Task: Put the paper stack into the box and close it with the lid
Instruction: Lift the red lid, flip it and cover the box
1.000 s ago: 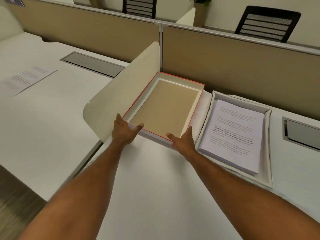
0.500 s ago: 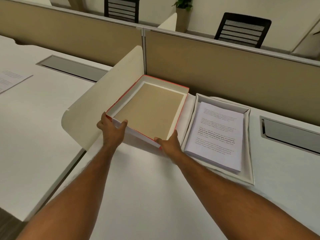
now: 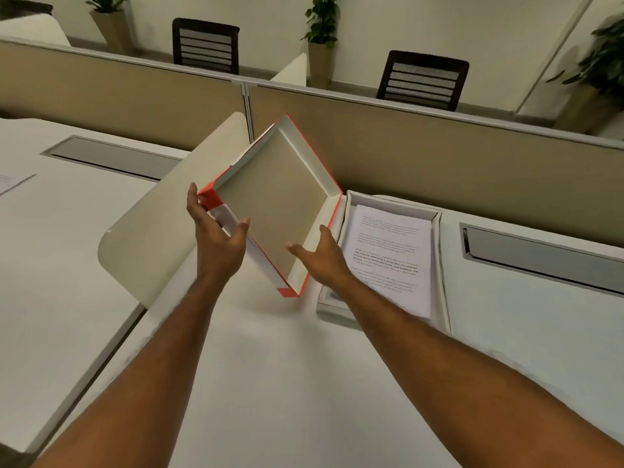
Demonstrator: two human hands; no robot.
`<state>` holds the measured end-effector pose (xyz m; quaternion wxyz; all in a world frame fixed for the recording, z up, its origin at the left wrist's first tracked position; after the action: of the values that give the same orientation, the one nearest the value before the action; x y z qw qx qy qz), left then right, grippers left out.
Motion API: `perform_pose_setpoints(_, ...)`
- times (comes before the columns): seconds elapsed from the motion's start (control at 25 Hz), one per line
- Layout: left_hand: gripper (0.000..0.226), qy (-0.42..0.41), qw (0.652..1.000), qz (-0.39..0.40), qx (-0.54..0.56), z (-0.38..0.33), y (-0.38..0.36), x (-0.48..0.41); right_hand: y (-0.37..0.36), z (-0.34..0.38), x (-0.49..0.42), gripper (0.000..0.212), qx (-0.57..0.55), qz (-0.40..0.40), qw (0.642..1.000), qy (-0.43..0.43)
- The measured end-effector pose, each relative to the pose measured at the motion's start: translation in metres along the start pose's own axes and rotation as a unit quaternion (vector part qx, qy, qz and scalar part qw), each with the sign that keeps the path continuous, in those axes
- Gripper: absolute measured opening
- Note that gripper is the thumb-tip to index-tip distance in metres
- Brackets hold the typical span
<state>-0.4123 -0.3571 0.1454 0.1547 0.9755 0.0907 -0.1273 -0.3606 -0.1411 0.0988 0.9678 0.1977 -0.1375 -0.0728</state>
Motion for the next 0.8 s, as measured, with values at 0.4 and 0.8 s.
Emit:
perform_pose_setpoints(0.4, 0.103, -0.100, 0.990, 0.076, -0.069, -0.074, -0.063, 0.054, 0.043, 0.108, 0.015, 0.062, -0.186, -0.066, 0.980, 0.010)
perform_pose_setpoints(0.8, 0.065, -0.019, 0.992, 0.125, -0.022, -0.058, -0.101, 0.062, 0.116, 0.073, 0.031, 0.048, -0.284, -0.189, 0.940, -0.015)
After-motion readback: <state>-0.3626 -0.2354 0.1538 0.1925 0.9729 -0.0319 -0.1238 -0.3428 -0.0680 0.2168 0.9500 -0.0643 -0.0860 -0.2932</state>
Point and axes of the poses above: each hand's wrist, its own x-axis away from the middle knuckle, its own y-axis out of the back of the hand, z = x × y, the point moved 10 cm from there along -x, towards the middle knuckle, and after that the axes turned 2 degrees about z, right-handed, at the moved point
